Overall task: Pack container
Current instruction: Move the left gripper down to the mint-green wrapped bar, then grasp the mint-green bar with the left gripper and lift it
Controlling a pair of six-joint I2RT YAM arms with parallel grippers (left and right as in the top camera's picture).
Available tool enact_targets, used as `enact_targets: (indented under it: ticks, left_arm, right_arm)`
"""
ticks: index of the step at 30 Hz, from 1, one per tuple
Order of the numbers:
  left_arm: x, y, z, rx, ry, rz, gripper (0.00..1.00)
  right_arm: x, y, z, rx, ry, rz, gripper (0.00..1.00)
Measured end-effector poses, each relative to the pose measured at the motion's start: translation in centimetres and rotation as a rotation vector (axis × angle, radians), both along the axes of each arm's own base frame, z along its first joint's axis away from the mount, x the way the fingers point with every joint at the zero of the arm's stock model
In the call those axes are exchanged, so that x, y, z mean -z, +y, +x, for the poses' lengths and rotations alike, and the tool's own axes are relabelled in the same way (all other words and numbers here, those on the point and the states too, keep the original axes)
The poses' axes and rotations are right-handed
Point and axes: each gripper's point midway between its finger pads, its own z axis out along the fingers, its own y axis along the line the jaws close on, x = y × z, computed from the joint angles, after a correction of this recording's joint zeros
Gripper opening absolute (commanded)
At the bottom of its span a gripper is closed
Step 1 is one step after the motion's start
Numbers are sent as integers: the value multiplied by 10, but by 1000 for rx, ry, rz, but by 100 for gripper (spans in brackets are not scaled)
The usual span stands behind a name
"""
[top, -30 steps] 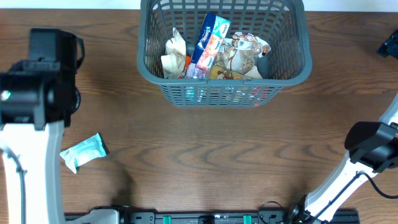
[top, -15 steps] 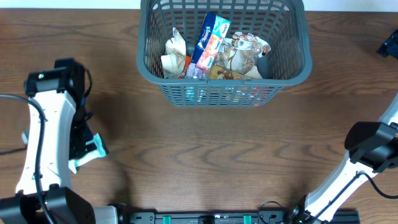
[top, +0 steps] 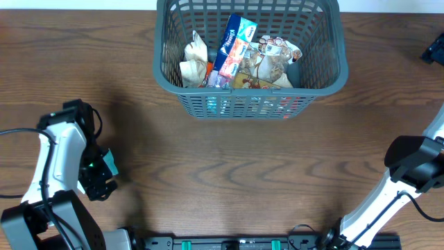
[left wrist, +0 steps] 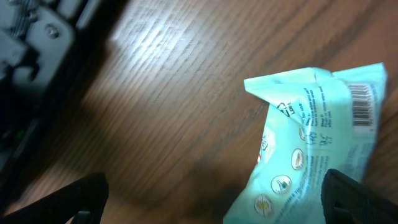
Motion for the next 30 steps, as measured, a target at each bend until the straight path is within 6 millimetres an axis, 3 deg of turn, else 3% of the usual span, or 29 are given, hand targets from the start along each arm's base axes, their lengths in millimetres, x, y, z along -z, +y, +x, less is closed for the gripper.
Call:
enact_targets:
  ticks: [9, 14, 30]
  left_arm:
    - [12, 16, 27, 289, -64, 17, 96]
    - [12, 19, 36, 368, -83, 17, 96]
    - [12, 48, 36, 270, -130, 56, 97]
  right_arm:
    - [0, 0, 0, 0, 0, 0, 99]
    - [0, 0, 0, 0, 0, 0, 99]
    - [0, 0, 0, 0, 0, 0, 99]
